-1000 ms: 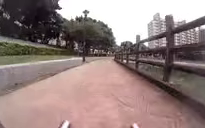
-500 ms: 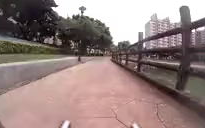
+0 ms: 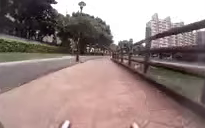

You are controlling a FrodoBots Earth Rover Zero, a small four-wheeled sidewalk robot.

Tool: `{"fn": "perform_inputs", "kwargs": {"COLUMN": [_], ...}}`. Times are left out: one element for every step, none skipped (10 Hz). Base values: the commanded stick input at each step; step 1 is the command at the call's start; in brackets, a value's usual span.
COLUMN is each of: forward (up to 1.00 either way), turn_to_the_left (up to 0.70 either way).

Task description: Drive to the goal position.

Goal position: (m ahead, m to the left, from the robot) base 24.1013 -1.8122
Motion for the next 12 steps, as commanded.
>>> {"fn": "perform_inputs", "kwargs": {"forward": [1.0, 1.0, 1.0, 1.0, 1.0, 1.0, 1.0, 1.0, 1.0, 1.0, 1.0, 1.0], "turn_to_the_left": [0.0, 0.0, 0.0, 0.0, 0.0, 0.0, 0.0, 0.0, 0.0, 0.0, 0.0, 0.0]}}
